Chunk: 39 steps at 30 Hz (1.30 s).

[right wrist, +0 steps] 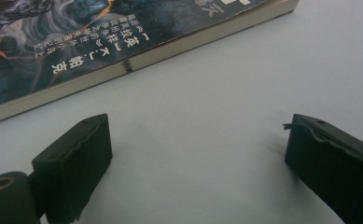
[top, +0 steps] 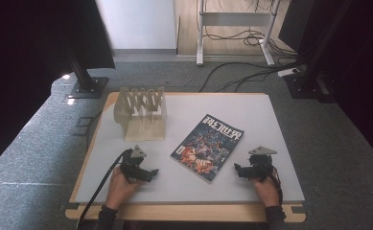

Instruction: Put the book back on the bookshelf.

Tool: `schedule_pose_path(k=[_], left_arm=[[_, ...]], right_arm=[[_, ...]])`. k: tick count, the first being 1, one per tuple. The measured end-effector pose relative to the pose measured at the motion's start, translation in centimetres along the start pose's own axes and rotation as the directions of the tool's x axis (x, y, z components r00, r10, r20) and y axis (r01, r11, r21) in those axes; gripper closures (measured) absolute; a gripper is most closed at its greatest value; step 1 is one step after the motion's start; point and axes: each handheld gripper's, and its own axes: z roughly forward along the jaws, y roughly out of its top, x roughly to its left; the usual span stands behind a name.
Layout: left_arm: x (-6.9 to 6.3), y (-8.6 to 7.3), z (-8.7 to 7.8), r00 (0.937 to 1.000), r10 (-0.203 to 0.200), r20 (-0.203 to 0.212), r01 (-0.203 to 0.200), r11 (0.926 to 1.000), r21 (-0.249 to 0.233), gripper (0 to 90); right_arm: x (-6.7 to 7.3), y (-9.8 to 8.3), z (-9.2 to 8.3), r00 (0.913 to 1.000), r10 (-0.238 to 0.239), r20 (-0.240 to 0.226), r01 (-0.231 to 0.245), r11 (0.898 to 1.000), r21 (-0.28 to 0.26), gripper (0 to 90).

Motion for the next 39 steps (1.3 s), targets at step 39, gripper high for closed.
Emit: schedule_pose_path(k=[39], left_arm=[[-1.1,4.7,0.8,0.9949,0.074,0.069,-0.074,0.9973,-0.002,0.0]], right_arm=[[0.9,3.7,0.9,0.9913,-0.114,-0.066,0.115,0.993,0.007,0.7]])
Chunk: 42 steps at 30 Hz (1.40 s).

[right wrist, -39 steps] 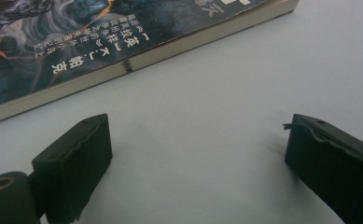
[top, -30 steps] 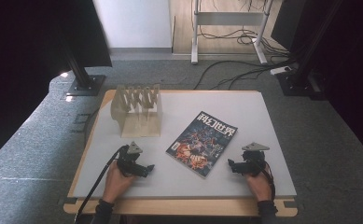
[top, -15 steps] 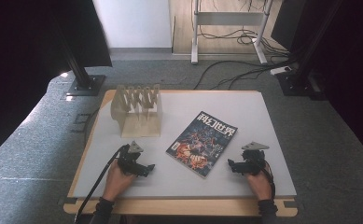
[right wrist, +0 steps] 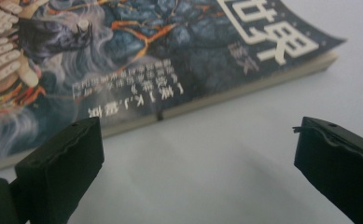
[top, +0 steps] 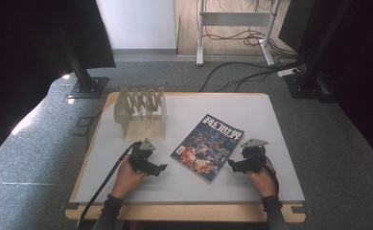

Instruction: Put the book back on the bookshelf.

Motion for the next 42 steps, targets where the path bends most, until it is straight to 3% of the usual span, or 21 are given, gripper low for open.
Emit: schedule_pose_path(k=[7,14,16,22,30,36,38,42], left_arm=[[-0.5,3.5,1.1,0.9978,0.061,0.027,-0.062,0.9979,0.018,0.0],[-1.2,5.7,2.5,0.9936,0.102,0.050,-0.103,0.9942,0.030,0.0],[-1.3,6.3,3.0,0.9921,0.108,0.064,-0.110,0.9934,0.031,0.0],[-1.5,7.6,5.3,0.9899,0.111,0.088,-0.116,0.9923,0.044,0.0],[-1.3,7.7,7.2,0.9897,0.096,0.106,-0.102,0.9934,0.052,0.0],[-1.2,7.5,8.3,0.9890,0.085,0.121,-0.092,0.9942,0.056,0.0],[-0.9,7.3,8.7,0.9872,0.057,0.149,-0.067,0.9959,0.062,0.0],[-0.9,7.3,8.7,0.9868,0.055,0.153,-0.064,0.9962,0.059,0.0]], right_arm=[[-0.7,2.1,1.2,0.9991,-0.036,-0.020,0.037,0.999,0.008,0.0],[-1.5,3.6,2.4,0.9979,-0.058,-0.031,0.058,0.998,0.016,0.0],[-2.0,4.2,3.1,0.9974,-0.049,-0.053,0.050,0.999,0.016,0.0],[-3.2,5.4,4.5,0.9965,-0.055,-0.062,0.057,0.998,0.030,0.0],[-5.0,6.0,6.2,0.9963,-0.032,-0.079,0.036,0.998,0.060,0.0],[-6.6,6.1,7.4,0.9935,-0.008,-0.114,0.015,0.998,0.067,0.0],[-7.2,6.0,7.9,0.9911,0.002,-0.133,0.008,0.997,0.077,0.0],[-7.4,5.8,8.2,0.9868,0.022,-0.160,-0.010,0.997,0.076,0.0]])
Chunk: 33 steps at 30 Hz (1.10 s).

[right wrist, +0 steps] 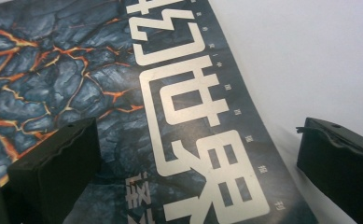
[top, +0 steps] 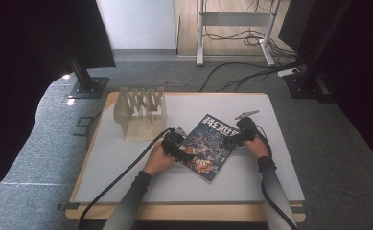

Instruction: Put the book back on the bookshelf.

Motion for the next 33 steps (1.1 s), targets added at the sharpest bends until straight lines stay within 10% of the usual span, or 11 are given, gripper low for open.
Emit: schedule_pose_path(k=[33], left_arm=[[-2.9,-3.2,-2.1,0.9993,0.028,0.026,-0.028,0.9996,0.005,0.0]], right_arm=[[5.3,-4.3,-2.9,0.9997,-0.023,-0.012,0.023,1.000,-0.021,0.2]])
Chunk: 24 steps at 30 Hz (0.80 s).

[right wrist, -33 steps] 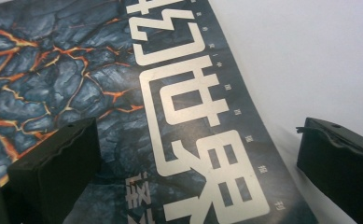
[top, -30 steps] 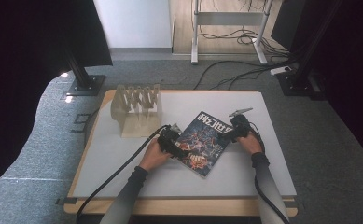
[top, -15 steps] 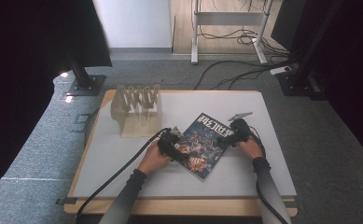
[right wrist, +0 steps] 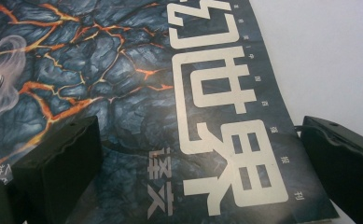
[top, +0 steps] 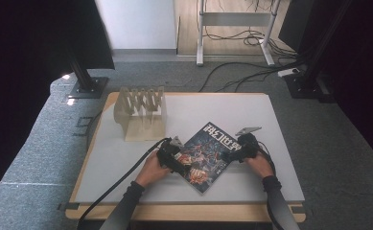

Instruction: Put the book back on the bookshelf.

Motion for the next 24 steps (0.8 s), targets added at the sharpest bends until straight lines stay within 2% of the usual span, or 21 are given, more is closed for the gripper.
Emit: schedule_pose_path(k=[5,6,11,12,13,14,16,19,21,24], left_arm=[[-1.0,-1.2,-0.8,1.0000,0.004,0.002,-0.004,1.0000,-0.002,0.0],[-1.2,-1.4,-0.9,1.0000,0.007,0.004,-0.007,0.9999,-0.008,0.0],[-1.7,-1.9,-1.2,1.0000,0.008,0.004,-0.008,0.9999,-0.010,0.0],[-1.8,-1.9,-1.2,1.0000,0.007,0.002,-0.007,0.9999,-0.008,0.0],[-1.8,-1.9,-1.2,1.0000,0.005,0.001,-0.005,1.0000,-0.008,0.0],[-1.9,-2.0,-1.2,1.0000,0.004,0.001,-0.004,1.0000,-0.009,0.0],[-2.0,-2.0,-1.3,1.0000,0.004,0.000,-0.004,1.0000,-0.008,0.0],[-2.2,-2.1,-1.3,1.0000,0.002,-0.001,-0.002,0.9999,-0.011,0.0],[-2.4,-2.2,-1.3,1.0000,0.000,-0.004,0.000,0.9999,-0.012,0.0],[-3.1,-2.6,-1.4,1.0000,-0.001,-0.004,0.001,0.9998,-0.021,0.0]], right_arm=[[1.5,-1.2,-0.9,1.0000,-0.006,-0.006,0.006,1.000,-0.010,0.2],[2.2,-1.8,-1.2,0.9999,-0.009,-0.010,0.009,1.000,-0.017,0.2],[2.9,-2.4,-1.6,1.0000,-0.003,-0.005,0.003,0.999,-0.037,0.4],[3.0,-2.4,-1.7,1.0000,-0.003,0.001,0.003,1.000,-0.031,1.0],[3.2,-2.4,-2.1,0.9995,-0.015,0.027,0.016,1.000,-0.020,3.0],[3.2,-2.4,-2.1,0.9995,-0.015,0.027,0.016,1.000,-0.020,3.0],[3.4,-2.5,-2.8,0.9971,-0.032,0.070,0.033,0.999,-0.017,2.9],[3.5,-3.3,-4.0,0.9942,-0.014,0.107,0.017,1.000,-0.023,3.1],[3.5,-4.2,-5.0,0.9932,0.009,0.116,-0.005,1.000,-0.027,3.7],[3.6,-5.1,-5.3,0.9940,0.012,0.109,-0.011,1.000,-0.012,4.4]])
